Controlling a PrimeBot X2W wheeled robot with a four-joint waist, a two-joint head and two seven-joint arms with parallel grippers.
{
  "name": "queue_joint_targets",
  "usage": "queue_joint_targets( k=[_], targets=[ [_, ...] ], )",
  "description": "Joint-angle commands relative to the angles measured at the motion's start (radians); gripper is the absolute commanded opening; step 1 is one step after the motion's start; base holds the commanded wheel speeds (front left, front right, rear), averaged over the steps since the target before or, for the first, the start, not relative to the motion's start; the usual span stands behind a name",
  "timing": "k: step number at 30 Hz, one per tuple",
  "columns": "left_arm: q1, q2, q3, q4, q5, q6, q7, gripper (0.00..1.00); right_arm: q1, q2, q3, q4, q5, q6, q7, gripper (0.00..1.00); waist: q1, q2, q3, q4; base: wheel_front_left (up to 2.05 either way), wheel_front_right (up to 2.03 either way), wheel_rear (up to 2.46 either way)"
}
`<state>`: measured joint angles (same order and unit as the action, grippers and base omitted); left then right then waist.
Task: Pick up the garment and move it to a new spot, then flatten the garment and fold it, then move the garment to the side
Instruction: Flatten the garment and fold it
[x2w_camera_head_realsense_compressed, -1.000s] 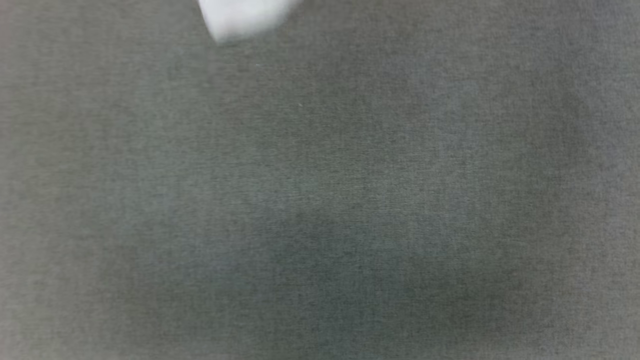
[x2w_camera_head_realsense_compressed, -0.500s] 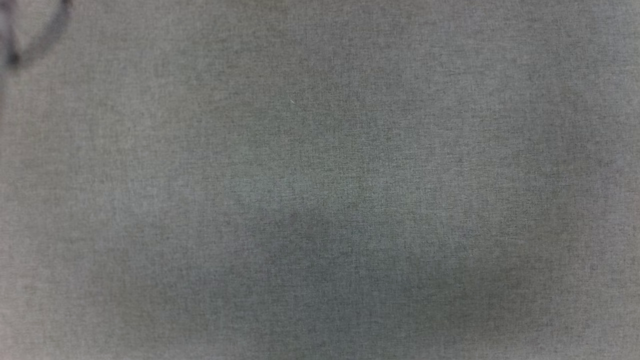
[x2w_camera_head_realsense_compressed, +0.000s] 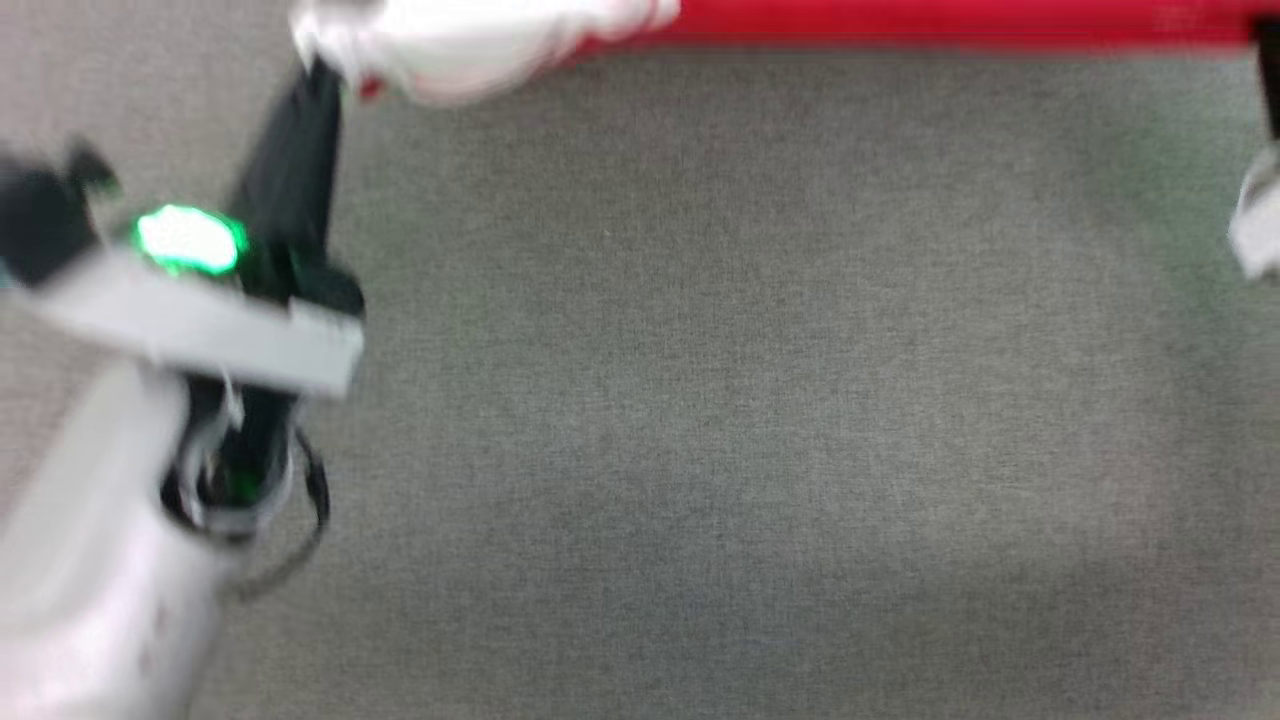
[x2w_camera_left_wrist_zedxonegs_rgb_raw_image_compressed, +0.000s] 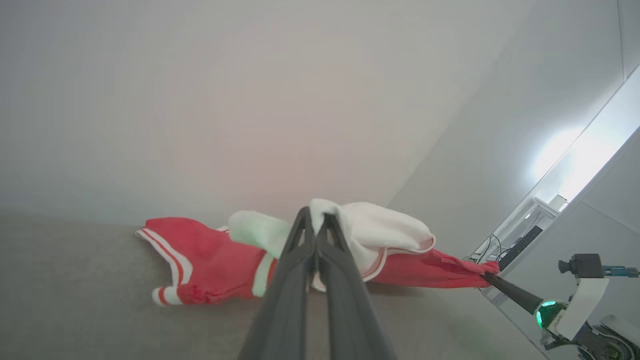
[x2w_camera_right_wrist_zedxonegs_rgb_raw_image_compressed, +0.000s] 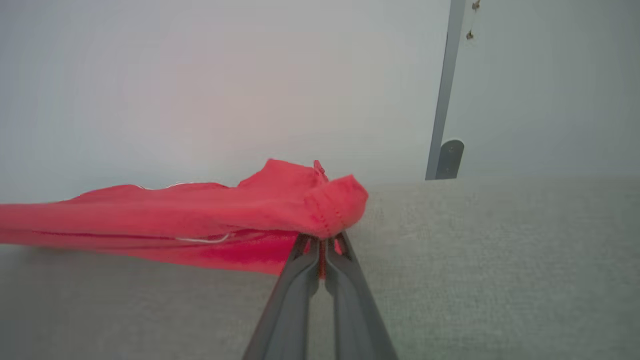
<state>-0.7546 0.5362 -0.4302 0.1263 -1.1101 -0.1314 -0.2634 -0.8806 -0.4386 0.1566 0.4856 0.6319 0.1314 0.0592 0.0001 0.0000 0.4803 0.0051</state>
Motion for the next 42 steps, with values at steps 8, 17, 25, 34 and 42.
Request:
queue_joint_targets(
  k=[8, 17, 25, 34, 42],
  targets=[
    [0.418, -0.049, 0.091, -0.224, 0.084, 0.002, -0.001, 0.0, 0.394, -0.025, -0.102, -0.301, 0.025, -0.002, 0.064, 0.0, -0.0001, 0.0, -0.102, -0.011, 0.0, 0.0, 0.0],
    [0.654, -0.064, 0.123, -0.408, 0.119, 0.001, 0.0, 0.0, 0.679, 0.043, -0.275, -0.612, -0.042, -0.002, 0.189, 0.0, -0.0001, 0.0, -0.127, -0.015, 0.0, 0.0, 0.0],
    [0.796, 0.022, 0.101, -0.545, 0.164, 0.001, 0.0, 0.0, 0.841, 0.102, -0.355, -0.796, -0.074, -0.002, 0.274, 0.0, -0.0001, 0.0, -0.142, -0.01, 0.0, 0.0, 0.0],
    [0.796, 0.059, 0.095, -0.575, 0.18, 0.001, 0.0, 0.0, 0.884, 0.139, -0.392, -0.866, -0.071, -0.002, 0.317, 0.0, -0.0001, 0.0, -0.132, -0.013, 0.0, 0.0, 0.0],
    [0.612, 0.062, 0.016, -0.463, 0.145, 0.001, 0.003, 0.0, 0.753, 0.117, -0.323, -0.783, -0.061, -0.002, 0.35, 0.0, -0.0001, 0.0, -0.087, -0.028, 0.0, 0.0, 0.0]
  ],
)
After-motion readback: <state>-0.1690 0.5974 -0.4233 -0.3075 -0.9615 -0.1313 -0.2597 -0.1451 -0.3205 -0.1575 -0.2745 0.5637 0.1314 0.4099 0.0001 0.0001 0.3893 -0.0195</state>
